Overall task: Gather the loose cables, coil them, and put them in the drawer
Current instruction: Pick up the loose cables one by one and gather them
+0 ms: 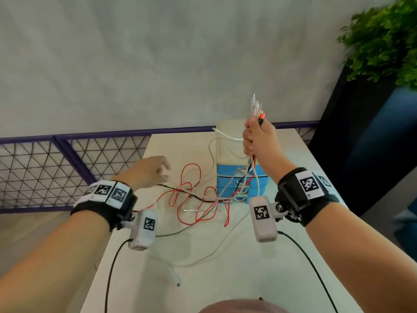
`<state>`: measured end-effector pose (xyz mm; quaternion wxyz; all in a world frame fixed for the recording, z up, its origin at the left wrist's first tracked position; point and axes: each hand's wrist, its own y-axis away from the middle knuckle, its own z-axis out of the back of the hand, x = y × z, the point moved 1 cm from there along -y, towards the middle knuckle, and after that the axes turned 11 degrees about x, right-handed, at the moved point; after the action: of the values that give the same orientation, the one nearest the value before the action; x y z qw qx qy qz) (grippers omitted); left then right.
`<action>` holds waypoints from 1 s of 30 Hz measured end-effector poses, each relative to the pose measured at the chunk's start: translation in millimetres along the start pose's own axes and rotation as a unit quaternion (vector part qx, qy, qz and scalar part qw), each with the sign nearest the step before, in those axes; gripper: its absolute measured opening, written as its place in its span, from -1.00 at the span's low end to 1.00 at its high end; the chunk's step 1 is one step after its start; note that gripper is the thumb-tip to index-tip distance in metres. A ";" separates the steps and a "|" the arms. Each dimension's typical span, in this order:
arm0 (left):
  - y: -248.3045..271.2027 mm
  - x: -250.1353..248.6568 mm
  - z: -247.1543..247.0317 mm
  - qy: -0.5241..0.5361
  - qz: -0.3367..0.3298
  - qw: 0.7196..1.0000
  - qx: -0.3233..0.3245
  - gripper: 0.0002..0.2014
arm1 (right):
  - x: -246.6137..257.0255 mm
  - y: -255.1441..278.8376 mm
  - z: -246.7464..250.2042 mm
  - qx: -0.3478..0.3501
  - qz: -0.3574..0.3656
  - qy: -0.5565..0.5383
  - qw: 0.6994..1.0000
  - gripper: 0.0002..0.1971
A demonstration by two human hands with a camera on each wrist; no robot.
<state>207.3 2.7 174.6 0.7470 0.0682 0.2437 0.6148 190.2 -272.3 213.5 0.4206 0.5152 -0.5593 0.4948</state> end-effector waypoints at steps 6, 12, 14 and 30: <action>14.2 -89.9 -15.0 -0.076 -0.097 0.973 0.196 0.11 | -13.4 8.0 -26.3 0.085 -0.022 0.030 0.996 -0.74; 12.3 -108.0 -9.9 -0.063 -0.072 0.989 0.110 -0.11 | -6.6 11.9 -15.3 0.074 -0.012 0.056 0.996 -0.74; 12.2 -106.5 -3.9 -0.074 -0.025 0.997 0.021 -0.38 | -6.5 13.8 -11.5 0.075 -0.011 0.062 0.995 -0.75; 31.3 -136.1 -40.3 0.393 -0.285 0.871 -0.072 -0.29 | -3.4 26.3 -28.0 0.083 0.009 -0.025 0.996 -0.77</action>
<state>144.5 -127.4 190.1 0.7355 -0.3057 0.4806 0.3669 163.4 -244.7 211.5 0.3581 0.5556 -0.5311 0.5301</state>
